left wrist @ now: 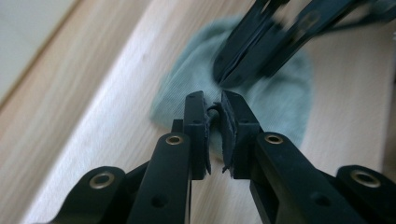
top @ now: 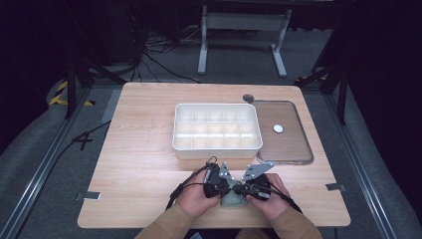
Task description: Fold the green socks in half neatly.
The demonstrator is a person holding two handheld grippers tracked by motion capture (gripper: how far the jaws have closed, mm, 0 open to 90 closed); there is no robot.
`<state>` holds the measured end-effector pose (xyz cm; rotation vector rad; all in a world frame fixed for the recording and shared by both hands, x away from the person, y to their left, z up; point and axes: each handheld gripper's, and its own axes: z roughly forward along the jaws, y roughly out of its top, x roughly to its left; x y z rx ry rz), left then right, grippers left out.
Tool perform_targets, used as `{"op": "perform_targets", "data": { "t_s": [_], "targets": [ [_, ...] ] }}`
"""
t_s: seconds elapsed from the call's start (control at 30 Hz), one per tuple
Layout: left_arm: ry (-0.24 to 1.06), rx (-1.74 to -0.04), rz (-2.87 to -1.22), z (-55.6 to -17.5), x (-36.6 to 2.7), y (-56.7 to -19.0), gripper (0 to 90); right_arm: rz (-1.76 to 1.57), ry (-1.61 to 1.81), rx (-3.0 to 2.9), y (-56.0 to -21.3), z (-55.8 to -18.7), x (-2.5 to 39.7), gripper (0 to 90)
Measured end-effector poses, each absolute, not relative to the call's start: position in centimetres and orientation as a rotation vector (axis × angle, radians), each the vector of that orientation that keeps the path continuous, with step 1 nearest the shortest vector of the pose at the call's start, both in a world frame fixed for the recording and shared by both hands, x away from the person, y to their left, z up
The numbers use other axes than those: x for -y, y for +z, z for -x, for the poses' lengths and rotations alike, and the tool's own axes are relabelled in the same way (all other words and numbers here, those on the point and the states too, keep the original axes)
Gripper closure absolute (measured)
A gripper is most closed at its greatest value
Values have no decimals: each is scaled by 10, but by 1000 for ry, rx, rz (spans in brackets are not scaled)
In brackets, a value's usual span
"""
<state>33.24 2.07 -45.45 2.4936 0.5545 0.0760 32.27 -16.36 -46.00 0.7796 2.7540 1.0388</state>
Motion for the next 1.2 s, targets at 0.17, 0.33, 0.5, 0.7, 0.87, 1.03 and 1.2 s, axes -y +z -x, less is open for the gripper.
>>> {"op": "perform_targets", "data": {
  "t_s": [0.17, 0.33, 0.5, 0.7, 0.87, 1.03, 1.2],
  "targets": [
    [98, -546, -2516, -331, -18, -453, 818, -794, 1057, -2749, -453, -319, 168, 827],
    [103, -544, -2475, -332, -20, -450, 798, -816, 1099, -2695, -434, -315, 182, 837],
    [69, -559, -2407, -331, -24, -443, 800, -795, 1142, -2687, -424, -311, 179, 852],
    [79, -585, -2402, -329, -38, -436, 785, -796, 972, -2769, -443, -311, 169, 865],
    [60, -630, -2434, -331, -49, -440, 769, -812, 944, -2812, -453, -315, 169, 878],
    [22, -614, -2473, -331, -46, -450, 778, -787, 951, -2823, -454, -315, 170, 884],
    [18, -580, -2489, -330, -44, -453, 804, -764, 990, -2837, -457, -318, 172, 891]
  ]
}}
